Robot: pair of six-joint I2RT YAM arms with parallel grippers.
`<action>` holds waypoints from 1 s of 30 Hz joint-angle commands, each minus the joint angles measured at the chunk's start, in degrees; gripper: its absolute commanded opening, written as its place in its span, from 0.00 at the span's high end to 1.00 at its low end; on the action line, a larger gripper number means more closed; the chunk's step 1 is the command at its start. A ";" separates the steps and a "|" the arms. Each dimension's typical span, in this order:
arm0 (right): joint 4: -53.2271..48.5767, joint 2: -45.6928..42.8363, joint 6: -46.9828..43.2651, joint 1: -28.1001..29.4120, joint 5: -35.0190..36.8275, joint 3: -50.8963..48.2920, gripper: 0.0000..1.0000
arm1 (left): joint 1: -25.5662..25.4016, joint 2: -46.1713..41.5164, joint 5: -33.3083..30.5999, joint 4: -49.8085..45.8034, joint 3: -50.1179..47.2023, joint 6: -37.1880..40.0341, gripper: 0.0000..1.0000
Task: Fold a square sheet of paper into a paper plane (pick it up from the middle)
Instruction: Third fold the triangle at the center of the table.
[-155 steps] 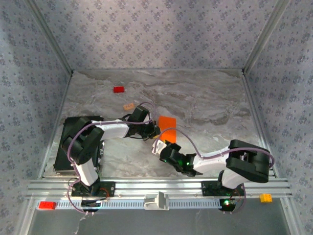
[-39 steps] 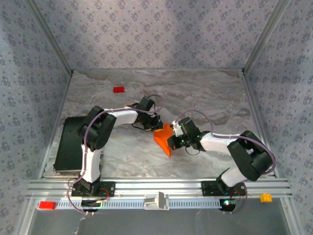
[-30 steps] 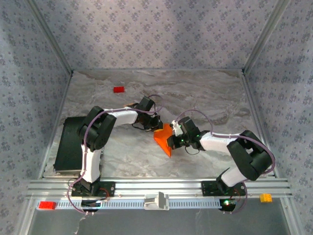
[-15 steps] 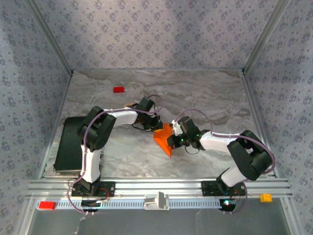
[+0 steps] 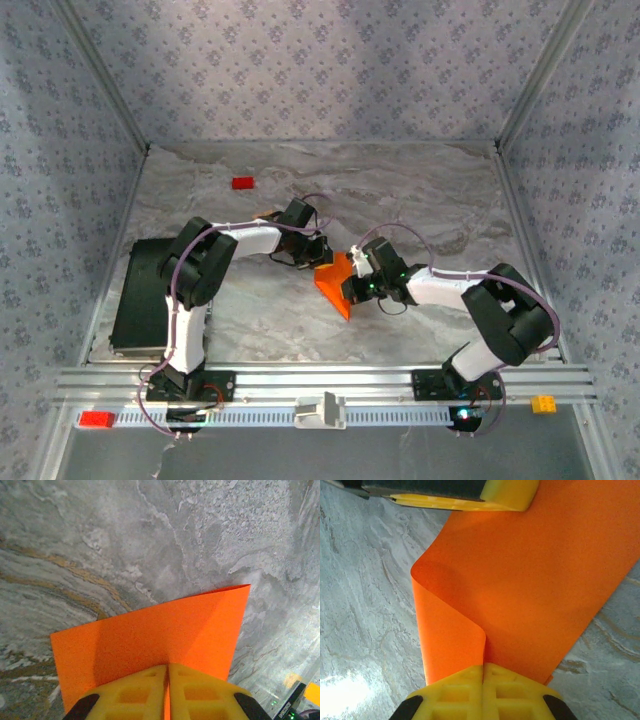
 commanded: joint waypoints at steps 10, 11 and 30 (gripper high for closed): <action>-2.05 0.08 0.74 -0.30 2.05 1.33 0.98 | -0.33 -0.08 -2.80 -3.72 -1.80 -0.28 0.90; -2.09 0.02 0.74 -0.40 1.95 1.46 0.98 | -0.36 0.01 -2.81 -3.69 -1.80 -0.25 0.90; -2.13 0.73 0.99 -0.33 2.60 1.51 0.98 | -0.36 -0.08 -2.74 -3.45 -1.97 -0.23 0.90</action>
